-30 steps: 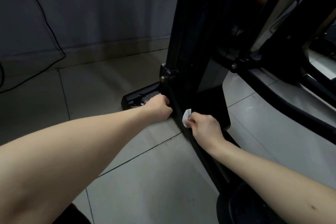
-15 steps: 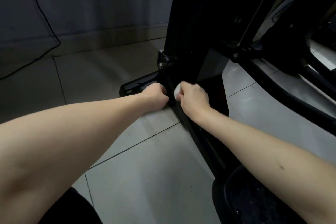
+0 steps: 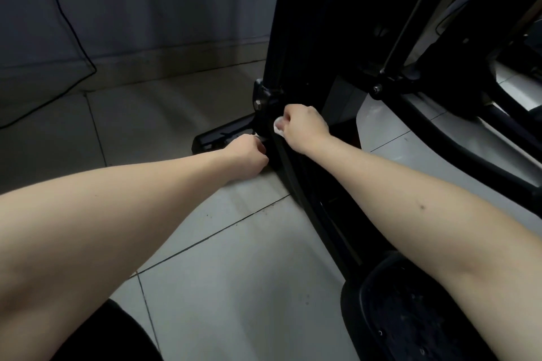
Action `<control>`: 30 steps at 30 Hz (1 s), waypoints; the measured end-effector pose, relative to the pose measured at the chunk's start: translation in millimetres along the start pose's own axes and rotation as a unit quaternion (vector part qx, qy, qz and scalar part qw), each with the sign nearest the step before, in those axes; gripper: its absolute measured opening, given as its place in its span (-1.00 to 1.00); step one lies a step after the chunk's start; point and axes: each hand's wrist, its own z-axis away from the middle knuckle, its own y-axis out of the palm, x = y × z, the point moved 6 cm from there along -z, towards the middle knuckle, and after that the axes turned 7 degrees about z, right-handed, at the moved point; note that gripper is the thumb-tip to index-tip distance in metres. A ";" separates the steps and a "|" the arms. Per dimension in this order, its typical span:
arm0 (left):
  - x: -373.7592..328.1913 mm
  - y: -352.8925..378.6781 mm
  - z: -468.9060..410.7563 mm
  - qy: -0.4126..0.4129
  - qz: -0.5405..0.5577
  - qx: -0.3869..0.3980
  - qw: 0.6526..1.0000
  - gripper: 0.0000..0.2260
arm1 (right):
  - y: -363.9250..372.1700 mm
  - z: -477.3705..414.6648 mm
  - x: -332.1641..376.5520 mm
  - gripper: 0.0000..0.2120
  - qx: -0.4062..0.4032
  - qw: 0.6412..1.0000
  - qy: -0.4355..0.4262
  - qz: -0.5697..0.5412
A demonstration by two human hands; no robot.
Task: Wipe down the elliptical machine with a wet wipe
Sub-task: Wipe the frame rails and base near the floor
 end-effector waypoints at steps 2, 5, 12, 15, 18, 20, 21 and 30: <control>-2.9 1.3 1.2 0.001 0.001 0.002 1.000 -0.87 | 5.9 17.0 -11.9 -0.80 0.034 0.999 -0.014 0.017; -10.5 7.3 2.4 0.005 0.012 0.007 1.000 -0.89 | 25.9 65.1 -48.3 -0.83 0.100 0.994 -0.016 0.038; -19.2 24.2 12.1 0.003 0.023 0.049 0.999 -0.82 | 38.8 118.8 -95.2 -0.76 0.233 0.971 -0.015 0.059; -20.3 25.8 16.2 0.000 0.019 0.053 0.998 -0.74 | 34.2 98.7 -77.9 -0.78 0.202 0.977 -0.027 0.061; -19.5 31.0 17.4 -0.007 0.012 0.062 0.998 -0.74 | 26.8 80.6 -62.1 -0.77 0.120 0.993 -0.020 -0.008; -19.8 34.1 17.6 -0.007 0.004 0.070 0.998 -0.75 | 27.9 82.6 -67.6 -0.77 0.109 0.994 -0.020 -0.025; -21.1 35.6 18.0 -0.005 -0.002 0.073 0.997 -0.76 | 30.7 89.3 -75.5 -0.77 0.120 0.992 -0.020 -0.019; -22.9 41.2 16.9 0.002 -0.028 0.093 0.995 -0.78 | 43.7 122.8 -108.0 -0.76 0.316 0.939 -0.048 0.125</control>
